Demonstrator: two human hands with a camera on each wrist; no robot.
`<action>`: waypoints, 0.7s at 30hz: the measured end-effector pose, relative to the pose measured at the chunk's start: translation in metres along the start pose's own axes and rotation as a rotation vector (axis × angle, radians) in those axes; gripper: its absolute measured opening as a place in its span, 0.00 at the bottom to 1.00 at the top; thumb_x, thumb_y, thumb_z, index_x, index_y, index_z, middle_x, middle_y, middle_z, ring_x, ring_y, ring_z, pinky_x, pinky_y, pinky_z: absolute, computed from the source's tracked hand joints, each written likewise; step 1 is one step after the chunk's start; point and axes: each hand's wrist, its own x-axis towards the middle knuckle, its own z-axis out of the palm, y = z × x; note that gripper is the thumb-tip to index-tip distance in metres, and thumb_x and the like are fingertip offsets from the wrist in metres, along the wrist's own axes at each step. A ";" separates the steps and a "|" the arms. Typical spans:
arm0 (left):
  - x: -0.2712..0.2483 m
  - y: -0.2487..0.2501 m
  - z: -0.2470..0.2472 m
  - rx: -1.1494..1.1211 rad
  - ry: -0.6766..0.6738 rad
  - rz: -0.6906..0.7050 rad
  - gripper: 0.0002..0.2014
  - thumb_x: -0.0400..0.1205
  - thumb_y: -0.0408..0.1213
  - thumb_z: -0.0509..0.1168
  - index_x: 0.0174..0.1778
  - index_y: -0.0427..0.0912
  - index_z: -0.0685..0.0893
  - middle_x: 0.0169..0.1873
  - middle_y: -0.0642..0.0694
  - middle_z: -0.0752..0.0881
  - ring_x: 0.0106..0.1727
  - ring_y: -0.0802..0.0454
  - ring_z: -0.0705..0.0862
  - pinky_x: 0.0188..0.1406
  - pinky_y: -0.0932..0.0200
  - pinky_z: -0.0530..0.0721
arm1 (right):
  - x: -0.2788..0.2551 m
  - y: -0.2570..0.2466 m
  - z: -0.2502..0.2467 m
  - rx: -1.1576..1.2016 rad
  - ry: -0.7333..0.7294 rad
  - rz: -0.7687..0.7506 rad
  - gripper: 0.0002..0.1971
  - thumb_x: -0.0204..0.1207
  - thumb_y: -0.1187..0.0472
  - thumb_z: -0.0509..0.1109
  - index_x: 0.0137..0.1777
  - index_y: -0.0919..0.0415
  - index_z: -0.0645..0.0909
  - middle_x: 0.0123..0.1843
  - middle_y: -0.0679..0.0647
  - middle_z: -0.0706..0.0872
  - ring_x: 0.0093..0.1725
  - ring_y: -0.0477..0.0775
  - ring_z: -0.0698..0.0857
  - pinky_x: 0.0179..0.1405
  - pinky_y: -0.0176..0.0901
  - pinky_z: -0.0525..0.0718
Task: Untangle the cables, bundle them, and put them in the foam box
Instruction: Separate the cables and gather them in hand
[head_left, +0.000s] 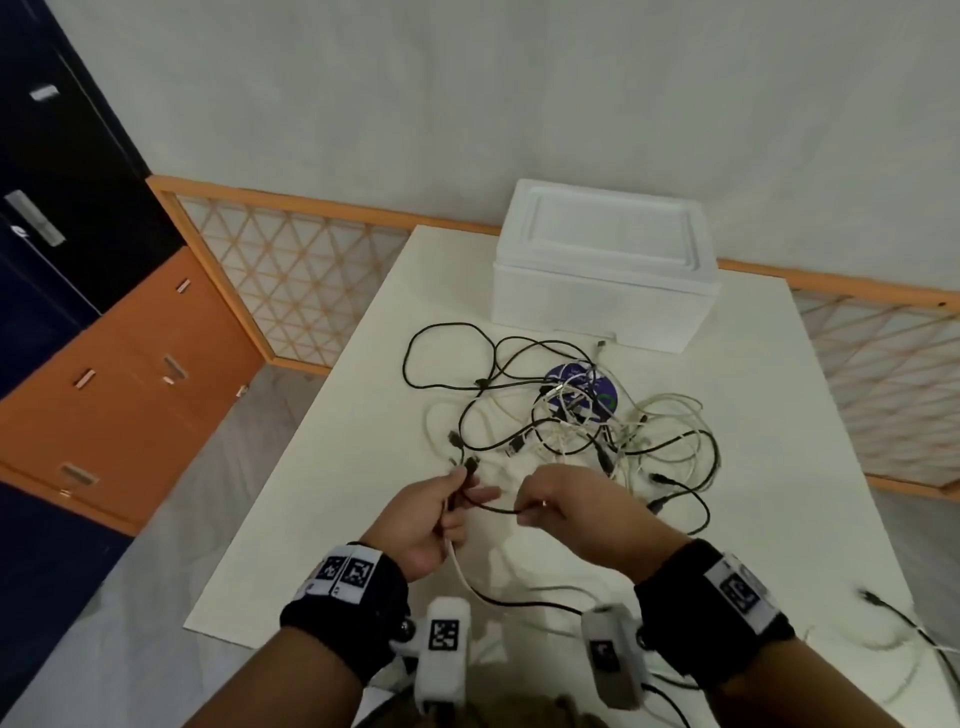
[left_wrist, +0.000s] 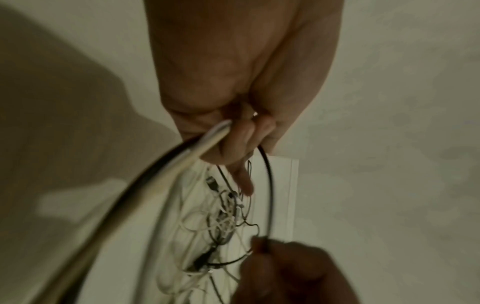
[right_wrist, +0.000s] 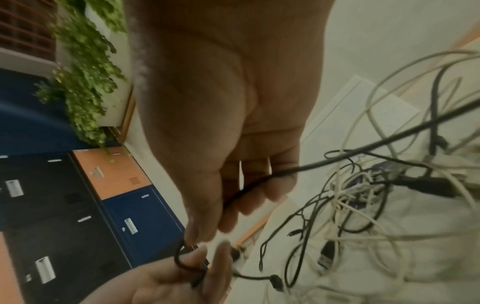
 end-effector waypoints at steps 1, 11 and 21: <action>0.003 0.005 0.006 -0.031 -0.008 0.026 0.10 0.87 0.37 0.58 0.43 0.37 0.79 0.37 0.41 0.90 0.13 0.61 0.62 0.11 0.70 0.62 | -0.003 -0.001 -0.002 -0.032 -0.049 -0.005 0.06 0.76 0.54 0.69 0.49 0.52 0.84 0.48 0.48 0.85 0.51 0.47 0.80 0.51 0.42 0.76; 0.021 0.054 0.031 -0.019 0.056 0.267 0.11 0.87 0.31 0.57 0.37 0.39 0.74 0.31 0.45 0.90 0.14 0.61 0.62 0.12 0.69 0.60 | -0.024 0.022 -0.014 -0.063 -0.149 0.137 0.06 0.75 0.53 0.70 0.48 0.53 0.84 0.50 0.47 0.87 0.51 0.45 0.82 0.46 0.37 0.75; 0.007 0.044 0.054 0.399 -0.041 0.380 0.10 0.87 0.37 0.57 0.39 0.42 0.75 0.26 0.47 0.76 0.15 0.59 0.60 0.14 0.66 0.57 | 0.003 0.011 -0.020 0.218 0.174 0.179 0.16 0.76 0.49 0.70 0.62 0.47 0.77 0.47 0.42 0.84 0.45 0.43 0.83 0.50 0.44 0.84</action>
